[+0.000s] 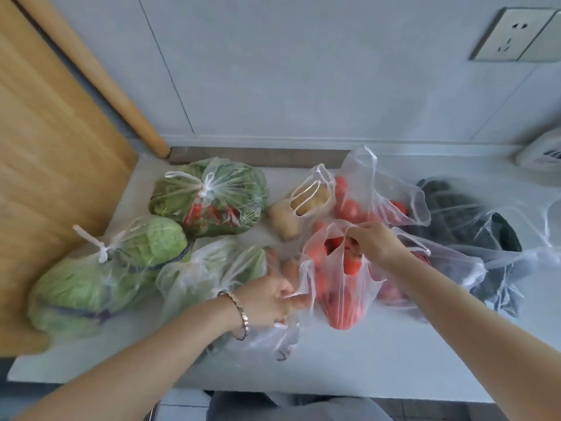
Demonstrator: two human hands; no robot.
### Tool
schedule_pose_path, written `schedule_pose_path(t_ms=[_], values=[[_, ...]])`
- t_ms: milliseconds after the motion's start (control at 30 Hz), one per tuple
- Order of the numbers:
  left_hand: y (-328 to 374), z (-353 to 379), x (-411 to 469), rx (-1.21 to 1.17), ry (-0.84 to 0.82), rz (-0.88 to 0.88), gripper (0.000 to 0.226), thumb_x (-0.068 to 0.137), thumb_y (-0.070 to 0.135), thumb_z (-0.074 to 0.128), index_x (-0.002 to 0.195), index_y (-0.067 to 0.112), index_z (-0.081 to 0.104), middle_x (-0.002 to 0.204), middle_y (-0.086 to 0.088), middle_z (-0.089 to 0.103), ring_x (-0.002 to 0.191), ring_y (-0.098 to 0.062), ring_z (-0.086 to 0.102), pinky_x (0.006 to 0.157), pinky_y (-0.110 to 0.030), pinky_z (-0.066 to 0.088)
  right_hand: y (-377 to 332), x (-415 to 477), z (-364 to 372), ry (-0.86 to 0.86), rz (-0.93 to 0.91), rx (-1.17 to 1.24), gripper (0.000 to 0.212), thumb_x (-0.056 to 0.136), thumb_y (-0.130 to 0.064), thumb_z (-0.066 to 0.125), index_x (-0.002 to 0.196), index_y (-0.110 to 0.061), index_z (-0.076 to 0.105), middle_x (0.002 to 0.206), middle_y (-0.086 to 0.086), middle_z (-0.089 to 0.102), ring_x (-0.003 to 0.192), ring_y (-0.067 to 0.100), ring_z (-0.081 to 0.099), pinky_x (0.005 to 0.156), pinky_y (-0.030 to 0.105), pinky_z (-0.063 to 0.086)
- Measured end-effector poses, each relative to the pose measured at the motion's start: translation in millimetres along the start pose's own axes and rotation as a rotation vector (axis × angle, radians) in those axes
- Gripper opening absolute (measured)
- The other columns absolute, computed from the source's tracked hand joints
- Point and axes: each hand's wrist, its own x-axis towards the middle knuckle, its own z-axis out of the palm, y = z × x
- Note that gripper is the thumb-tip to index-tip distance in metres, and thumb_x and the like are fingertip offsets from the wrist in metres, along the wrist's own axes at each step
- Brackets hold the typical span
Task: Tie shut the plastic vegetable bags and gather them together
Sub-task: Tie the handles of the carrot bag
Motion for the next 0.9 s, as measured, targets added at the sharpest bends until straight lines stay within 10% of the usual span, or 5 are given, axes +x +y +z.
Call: schedule_pose_path(t_ms=[267, 433, 567, 700, 900], values=[[3, -31, -27, -0.645, 0.366, 0.113, 0.034, 0.092, 0.014, 0.049, 0.059, 0.014, 0.058, 0.040, 0.008, 0.044, 0.047, -0.010, 0.052, 0.074, -0.037, 0.043, -13, 11, -2, -0.107, -0.059, -0.352, 0.019, 0.085, -0.013, 0.043, 0.071, -0.006, 0.053, 0.060, 0.004, 0.045, 0.054, 0.017, 0.042, 0.049, 0.025, 0.035], [32, -40, -25, -0.380, 0.406, 0.265, 0.025, 0.089, 0.015, 0.053, 0.066, 0.014, 0.060, 0.044, 0.010, 0.050, 0.049, -0.002, 0.051, 0.064, -0.018, 0.047, -17, -15, 22, -0.179, -0.555, -0.578, 0.056, 0.079, -0.026, 0.060, 0.131, -0.028, 0.040, 0.127, 0.005, 0.037, 0.122, 0.024, 0.032, 0.106, 0.039, 0.029], [33, -40, -26, -0.285, 0.383, 0.280, 0.031, 0.075, 0.043, 0.067, 0.087, 0.015, 0.061, 0.084, 0.010, 0.069, 0.076, -0.008, 0.063, 0.077, -0.021, 0.050, -20, -13, 47, -0.202, -0.775, -0.386, 0.030, 0.084, -0.029, 0.042, 0.086, -0.010, 0.065, 0.091, 0.009, 0.064, 0.088, 0.024, 0.058, 0.083, 0.040, 0.046], [15, -37, -34, -0.009, 0.353, 0.214, 0.105, 0.043, 0.081, 0.052, 0.127, 0.022, 0.035, 0.118, 0.008, 0.042, 0.105, -0.004, 0.048, 0.088, -0.016, 0.043, -31, 5, 39, -0.043, -0.325, 0.023, 0.034, 0.088, -0.012, 0.040, 0.056, -0.007, 0.051, 0.062, 0.010, 0.055, 0.060, 0.022, 0.048, 0.062, 0.032, 0.039], [1, -9, -26, 0.350, -0.173, 0.224, 0.048, 0.074, 0.047, 0.066, 0.098, 0.008, 0.053, 0.082, -0.003, 0.050, 0.073, -0.020, 0.049, 0.068, -0.029, 0.043, -58, 27, 20, 0.225, -0.079, 0.368, 0.033, 0.084, -0.016, 0.041, 0.051, -0.013, 0.037, 0.047, 0.004, 0.038, 0.038, 0.014, 0.041, 0.042, 0.016, 0.035]])
